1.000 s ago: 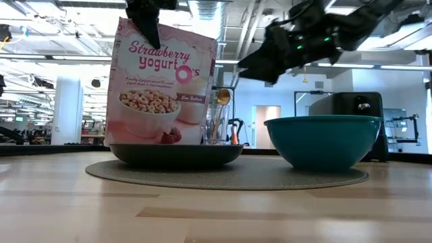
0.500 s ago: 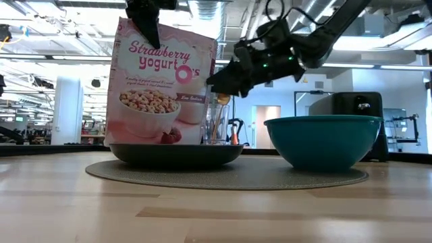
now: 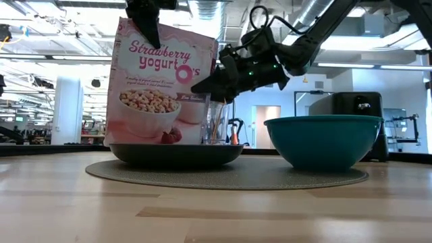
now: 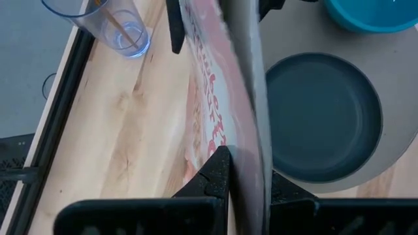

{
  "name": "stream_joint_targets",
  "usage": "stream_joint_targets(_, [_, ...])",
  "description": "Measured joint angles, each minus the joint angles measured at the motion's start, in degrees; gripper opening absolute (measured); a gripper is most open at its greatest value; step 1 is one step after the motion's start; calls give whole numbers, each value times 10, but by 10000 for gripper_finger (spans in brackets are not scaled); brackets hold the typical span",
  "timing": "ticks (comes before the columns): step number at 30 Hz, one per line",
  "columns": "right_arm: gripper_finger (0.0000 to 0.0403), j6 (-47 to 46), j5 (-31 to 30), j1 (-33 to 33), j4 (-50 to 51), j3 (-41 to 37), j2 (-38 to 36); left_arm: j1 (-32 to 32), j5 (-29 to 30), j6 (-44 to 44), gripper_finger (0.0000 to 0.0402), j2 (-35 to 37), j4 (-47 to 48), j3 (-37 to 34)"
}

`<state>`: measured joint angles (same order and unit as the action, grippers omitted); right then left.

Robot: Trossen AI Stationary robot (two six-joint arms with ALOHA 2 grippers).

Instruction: Arrange a breakfast setting

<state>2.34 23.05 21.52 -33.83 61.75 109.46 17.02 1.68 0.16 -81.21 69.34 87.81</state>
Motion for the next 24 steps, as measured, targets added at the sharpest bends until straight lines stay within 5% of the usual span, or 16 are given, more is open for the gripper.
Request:
stream_joint_targets(5, [230, 7, 12, -1, 5, 0, 5, 0, 0, -2, 0, 0, -1, 0])
stream_joint_targets(16, [24, 38, 20, -4, 9, 0, 4, -2, 17, -7, 5, 0, 9, 0])
stream_joint_targets(24, [30, 52, 5, -6, 37, 17, -22, -2, 17, -42, 98, 5, 44, 0])
